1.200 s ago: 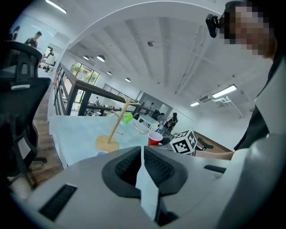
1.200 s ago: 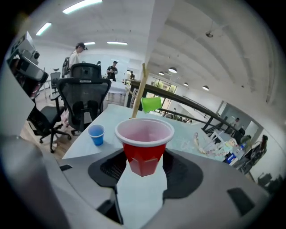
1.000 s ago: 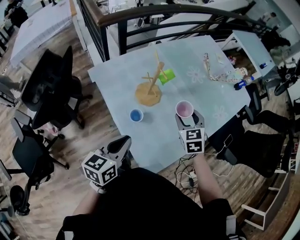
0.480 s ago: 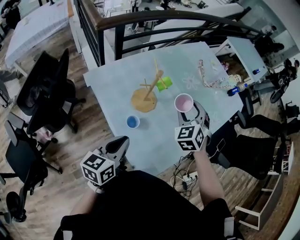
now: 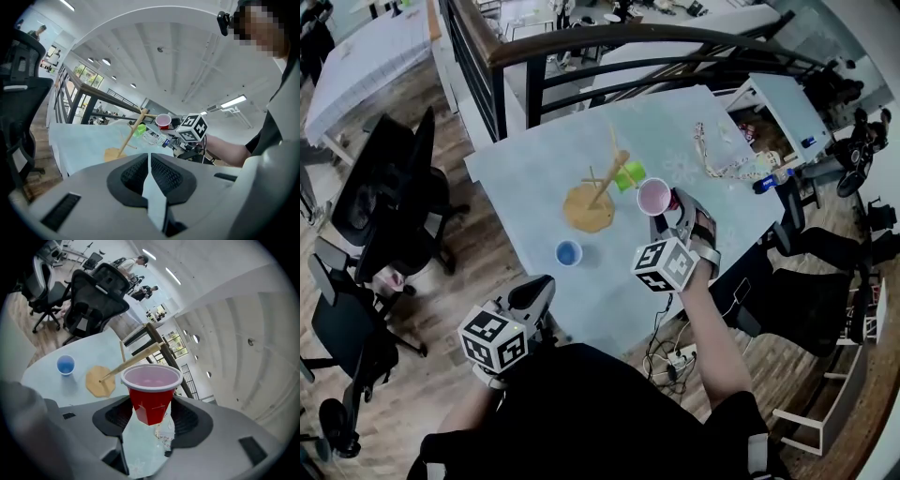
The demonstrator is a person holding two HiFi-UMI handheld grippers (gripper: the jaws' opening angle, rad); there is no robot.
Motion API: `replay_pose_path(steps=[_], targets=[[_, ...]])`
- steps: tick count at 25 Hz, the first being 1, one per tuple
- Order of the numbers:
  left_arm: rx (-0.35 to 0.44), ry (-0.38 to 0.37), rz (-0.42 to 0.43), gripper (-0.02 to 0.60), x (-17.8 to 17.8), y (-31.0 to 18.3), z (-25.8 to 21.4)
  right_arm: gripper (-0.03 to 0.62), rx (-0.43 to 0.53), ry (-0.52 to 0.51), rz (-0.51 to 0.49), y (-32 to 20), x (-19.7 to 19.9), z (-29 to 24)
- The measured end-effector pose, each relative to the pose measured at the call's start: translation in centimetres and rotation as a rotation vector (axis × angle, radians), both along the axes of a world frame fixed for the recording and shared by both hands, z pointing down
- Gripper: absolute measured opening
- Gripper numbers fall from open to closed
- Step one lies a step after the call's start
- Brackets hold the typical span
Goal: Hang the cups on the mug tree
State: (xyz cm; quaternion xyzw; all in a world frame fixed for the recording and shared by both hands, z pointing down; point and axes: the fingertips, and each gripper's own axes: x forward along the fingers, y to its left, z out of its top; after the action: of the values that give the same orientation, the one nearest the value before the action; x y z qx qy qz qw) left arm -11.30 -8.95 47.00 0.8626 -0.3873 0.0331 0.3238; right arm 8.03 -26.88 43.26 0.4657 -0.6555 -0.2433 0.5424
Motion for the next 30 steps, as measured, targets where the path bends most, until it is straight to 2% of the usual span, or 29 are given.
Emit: replay_pose_path(steps=[6,10,17,30], targets=[[-0.006,0.004,0.013,0.025,-0.1,-0.7,0.1,0.276,0.072,0.198,-0.059,-0.5,-1.6,-1.3],[-0.004,0.007,0.010,0.025,-0.4,-0.8,0.0,0.276,0.086,0.205,-0.117,0.0,-3.4,-2.0],[-0.005,0.017,-0.007,0.025,-1.2,-0.9,0.1,0.276,0.065,0.093,-0.173,0.1,-6.5,-3.0],[-0.028,0.027,-0.041,0.025,-2.8,-0.5,1.0,0.276,-0.078,-0.331,-0.118,-2.5,-8.8,-3.8]])
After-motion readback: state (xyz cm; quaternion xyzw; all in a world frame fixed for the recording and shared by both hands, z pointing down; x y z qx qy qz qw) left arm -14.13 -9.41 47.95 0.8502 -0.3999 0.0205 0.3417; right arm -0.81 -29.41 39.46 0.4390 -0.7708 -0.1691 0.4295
